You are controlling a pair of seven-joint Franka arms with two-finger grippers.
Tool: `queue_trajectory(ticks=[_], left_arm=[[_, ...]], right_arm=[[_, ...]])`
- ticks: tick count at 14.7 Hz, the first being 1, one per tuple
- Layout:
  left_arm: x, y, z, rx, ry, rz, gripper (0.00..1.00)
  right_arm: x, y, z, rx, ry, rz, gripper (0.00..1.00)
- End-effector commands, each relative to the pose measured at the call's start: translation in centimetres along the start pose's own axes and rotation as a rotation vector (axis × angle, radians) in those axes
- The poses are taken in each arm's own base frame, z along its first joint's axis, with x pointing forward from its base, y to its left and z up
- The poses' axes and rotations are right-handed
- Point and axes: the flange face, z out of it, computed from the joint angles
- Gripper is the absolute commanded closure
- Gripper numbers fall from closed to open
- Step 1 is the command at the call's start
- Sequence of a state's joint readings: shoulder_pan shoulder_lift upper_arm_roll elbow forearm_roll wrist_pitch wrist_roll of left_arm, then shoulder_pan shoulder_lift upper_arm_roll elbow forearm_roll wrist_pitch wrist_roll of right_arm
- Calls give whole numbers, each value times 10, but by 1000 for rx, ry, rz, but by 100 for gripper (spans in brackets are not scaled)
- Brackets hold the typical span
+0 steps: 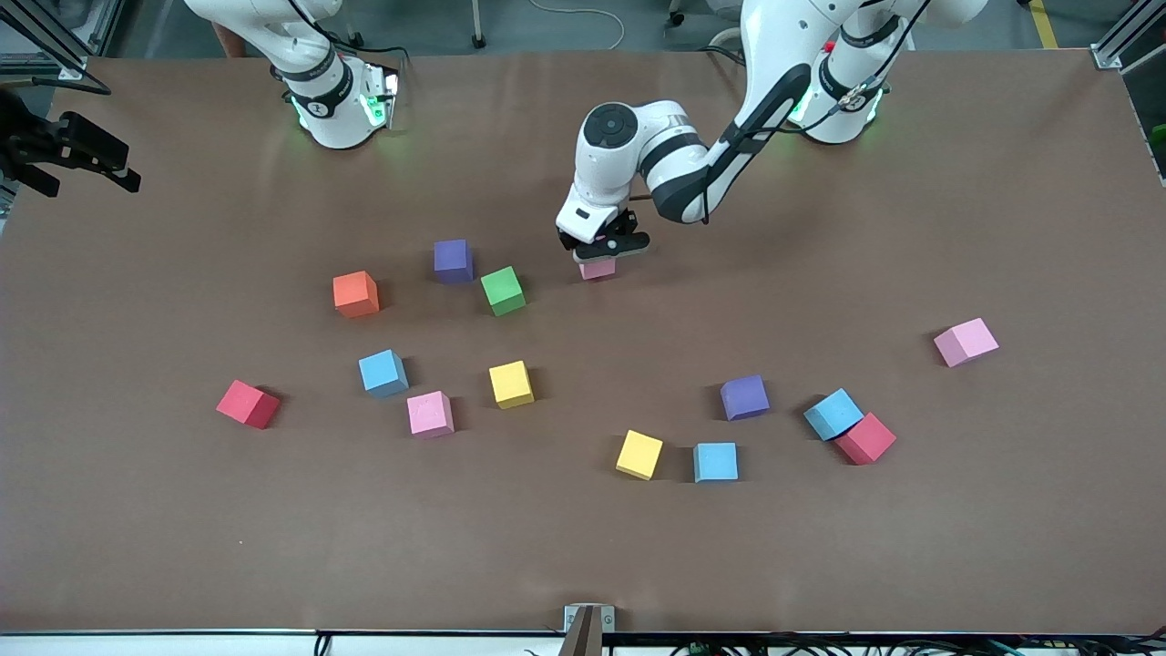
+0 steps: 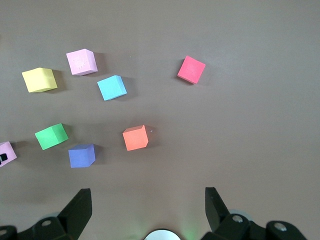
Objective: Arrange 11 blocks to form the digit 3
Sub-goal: 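Carry the pink cube toward the table middle and lower it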
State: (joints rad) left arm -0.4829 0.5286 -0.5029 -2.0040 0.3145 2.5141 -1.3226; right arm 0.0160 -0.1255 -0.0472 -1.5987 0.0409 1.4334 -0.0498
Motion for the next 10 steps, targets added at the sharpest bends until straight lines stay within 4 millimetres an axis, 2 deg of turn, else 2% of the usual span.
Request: queue_trajectory(ticks=[1, 4, 7, 10], left_arm=[[3, 4, 6, 13, -2, 98, 76], [-7, 7, 12, 19, -13, 189, 76], [1, 14, 8, 53, -21, 238, 76], [1, 32, 12, 140, -67, 245, 76]], right_arm=[[-4, 5, -5, 7, 7, 11, 0], [-3, 11, -3, 10, 5, 19, 0], [-2, 11, -3, 10, 5, 17, 0], [-1, 10, -3, 9, 6, 16, 0]])
